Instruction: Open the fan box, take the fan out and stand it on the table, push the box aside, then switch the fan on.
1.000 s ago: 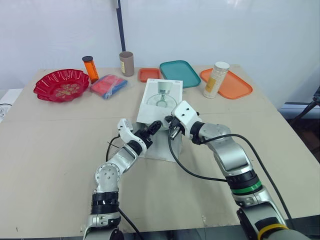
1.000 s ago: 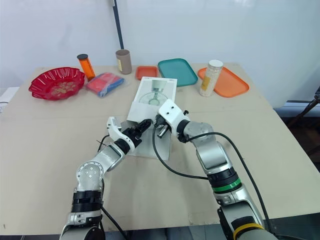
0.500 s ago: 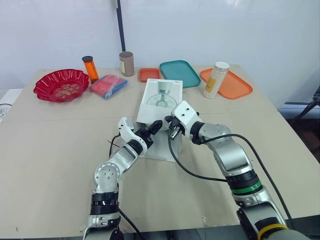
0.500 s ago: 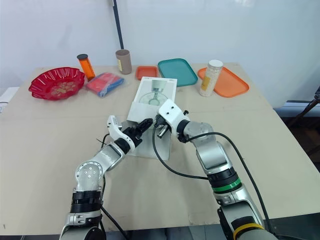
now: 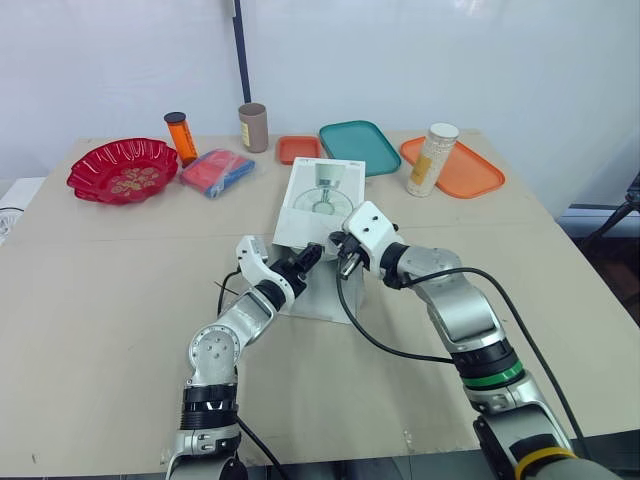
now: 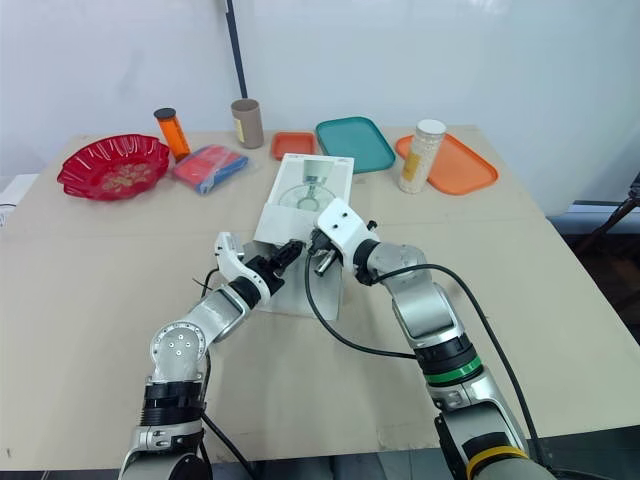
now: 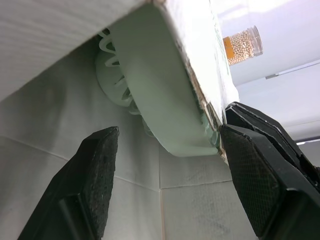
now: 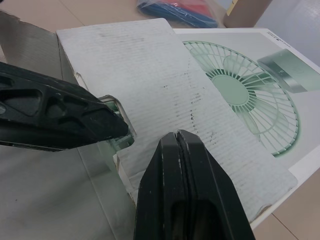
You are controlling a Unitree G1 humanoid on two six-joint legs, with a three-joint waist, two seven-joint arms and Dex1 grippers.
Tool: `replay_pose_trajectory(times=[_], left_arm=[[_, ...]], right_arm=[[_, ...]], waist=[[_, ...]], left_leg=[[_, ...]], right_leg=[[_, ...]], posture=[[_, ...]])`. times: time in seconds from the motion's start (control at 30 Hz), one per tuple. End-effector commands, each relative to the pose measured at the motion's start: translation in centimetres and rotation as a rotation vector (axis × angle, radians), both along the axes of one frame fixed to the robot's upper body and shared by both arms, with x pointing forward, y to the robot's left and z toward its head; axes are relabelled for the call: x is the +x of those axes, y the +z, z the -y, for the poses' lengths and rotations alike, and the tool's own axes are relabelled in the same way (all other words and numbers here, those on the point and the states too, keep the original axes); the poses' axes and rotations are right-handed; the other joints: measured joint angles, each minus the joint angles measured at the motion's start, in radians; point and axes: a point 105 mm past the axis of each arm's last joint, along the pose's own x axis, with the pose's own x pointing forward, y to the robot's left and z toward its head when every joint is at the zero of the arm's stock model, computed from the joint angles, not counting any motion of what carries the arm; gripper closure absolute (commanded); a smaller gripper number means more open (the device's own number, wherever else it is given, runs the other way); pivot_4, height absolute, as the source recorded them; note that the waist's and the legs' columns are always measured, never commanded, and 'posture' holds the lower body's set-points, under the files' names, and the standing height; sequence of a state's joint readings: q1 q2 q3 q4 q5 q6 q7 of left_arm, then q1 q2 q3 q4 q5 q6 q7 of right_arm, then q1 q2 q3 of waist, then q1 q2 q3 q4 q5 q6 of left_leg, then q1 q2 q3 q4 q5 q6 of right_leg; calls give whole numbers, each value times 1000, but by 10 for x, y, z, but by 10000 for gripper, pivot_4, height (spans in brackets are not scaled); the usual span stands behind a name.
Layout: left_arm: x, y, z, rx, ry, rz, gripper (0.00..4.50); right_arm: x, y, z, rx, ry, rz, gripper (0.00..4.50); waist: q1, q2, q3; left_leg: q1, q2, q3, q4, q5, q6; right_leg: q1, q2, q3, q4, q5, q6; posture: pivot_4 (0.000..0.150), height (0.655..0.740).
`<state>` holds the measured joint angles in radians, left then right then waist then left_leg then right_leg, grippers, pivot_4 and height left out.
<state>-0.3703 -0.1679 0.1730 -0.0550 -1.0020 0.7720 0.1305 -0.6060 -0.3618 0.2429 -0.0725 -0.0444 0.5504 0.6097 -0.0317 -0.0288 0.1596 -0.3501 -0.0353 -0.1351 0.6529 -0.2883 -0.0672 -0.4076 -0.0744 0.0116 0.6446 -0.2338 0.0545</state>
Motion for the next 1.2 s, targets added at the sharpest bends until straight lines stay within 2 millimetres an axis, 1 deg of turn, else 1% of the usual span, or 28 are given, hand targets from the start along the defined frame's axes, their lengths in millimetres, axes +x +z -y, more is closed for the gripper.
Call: replay_pose_trajectory(times=[0.03,0.4,0.57,0.67,0.7,1.07,1.1,1.17,1.2], left_arm=[[-9,-5,16,-60,-35,-25,11326],[-3,-4,17,-75,-32,-22,11326],[-1,-3,13,-78,-10,-14,11326],[-1,-3,11,-76,-4,-17,19147],[-1,-3,11,-73,-3,-16,22362],[-3,-2,10,-82,7,-14,22362],[-3,-2,10,-81,5,-13,27322],[-5,-2,10,-80,4,-13,32500],[-7,-2,10,-82,3,-16,33389]], right_arm=[[-3,-21,-3,-33,9,-83,45000],[-4,-21,-3,-32,5,-86,45000],[-4,-22,-3,-31,4,-86,45000],[-4,-22,-3,-30,5,-87,45000],[-4,-22,-3,-31,5,-86,45000],[-3,-22,-3,-30,4,-86,45000],[-3,-23,-3,-31,3,-87,45000],[-4,-23,-3,-32,3,-87,45000],[-4,-23,-3,-33,2,-86,45000]], waist=[[0,0,0],[0,0,0],[0,0,0],[0,0,0],[0,0,0],[0,0,0],[0,0,0],[0,0,0],[-1,0,0]], left_leg=[[0,0,0,0,0,0],[0,0,0,0,0,0],[0,0,0,0,0,0],[0,0,0,0,0,0],[0,0,0,0,0,0],[0,0,0,0,0,0],[0,0,0,0,0,0],[0,0,0,0,0,0],[0,0,0,0,0,0]], right_leg=[[0,0,0,0,0,0],[0,0,0,0,0,0],[0,0,0,0,0,0],[0,0,0,0,0,0],[0,0,0,0,0,0],[0,0,0,0,0,0],[0,0,0,0,0,0],[0,0,0,0,0,0],[0,0,0,0,0,0]], posture=[[1500,7400],[1500,7400],[1500,7400],[1500,7400],[1500,7400],[1500,7400],[1500,7400],[1500,7400],[1500,7400]])
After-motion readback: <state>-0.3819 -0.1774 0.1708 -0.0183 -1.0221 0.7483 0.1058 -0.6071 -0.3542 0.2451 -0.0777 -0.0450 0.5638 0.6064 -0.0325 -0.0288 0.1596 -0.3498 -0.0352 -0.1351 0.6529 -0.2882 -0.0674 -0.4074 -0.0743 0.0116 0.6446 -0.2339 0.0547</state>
